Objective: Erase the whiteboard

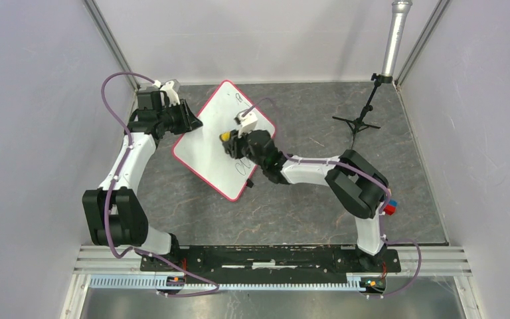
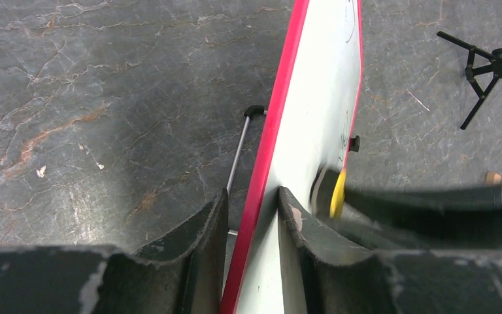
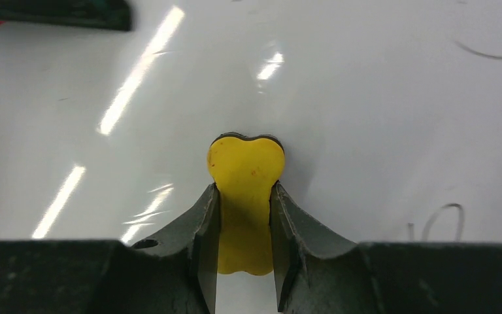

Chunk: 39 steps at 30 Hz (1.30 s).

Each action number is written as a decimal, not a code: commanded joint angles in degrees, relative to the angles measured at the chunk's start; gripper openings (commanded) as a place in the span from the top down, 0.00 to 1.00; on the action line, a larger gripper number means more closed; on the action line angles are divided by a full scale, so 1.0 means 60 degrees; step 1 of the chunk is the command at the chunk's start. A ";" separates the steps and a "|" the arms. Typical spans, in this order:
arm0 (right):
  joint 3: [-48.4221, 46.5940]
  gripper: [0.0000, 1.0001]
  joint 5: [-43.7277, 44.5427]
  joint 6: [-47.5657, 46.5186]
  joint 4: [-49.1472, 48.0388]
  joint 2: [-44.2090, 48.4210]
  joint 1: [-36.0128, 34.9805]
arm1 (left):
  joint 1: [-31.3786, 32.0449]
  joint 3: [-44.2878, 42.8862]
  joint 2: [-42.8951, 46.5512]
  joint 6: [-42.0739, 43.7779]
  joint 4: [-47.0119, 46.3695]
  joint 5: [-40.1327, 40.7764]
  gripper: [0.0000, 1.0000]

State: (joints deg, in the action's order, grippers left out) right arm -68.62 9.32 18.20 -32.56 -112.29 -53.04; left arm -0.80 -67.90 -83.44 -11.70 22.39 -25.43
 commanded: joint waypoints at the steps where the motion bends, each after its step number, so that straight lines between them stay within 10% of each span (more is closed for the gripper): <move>1: 0.0692 0.68 0.0008 0.0894 0.0081 -0.0612 0.1209 | 0.0148 -0.0067 -0.0267 0.0366 0.0794 -0.0003 0.98; 18: 0.1562 0.68 -0.1513 0.1983 -0.0489 -0.0885 0.3338 | 0.0148 -0.0093 -0.0287 0.0432 0.0838 -0.0048 0.98; 39: 0.0425 0.68 -0.2031 0.1124 -0.0963 -0.0153 0.1380 | 0.0148 -0.0107 -0.0418 0.0237 0.0984 -0.0408 0.98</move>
State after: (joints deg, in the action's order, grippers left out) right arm -62.96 1.93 23.81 -39.18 -112.55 -45.63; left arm -0.95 -69.06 -84.62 -11.49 22.61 -28.69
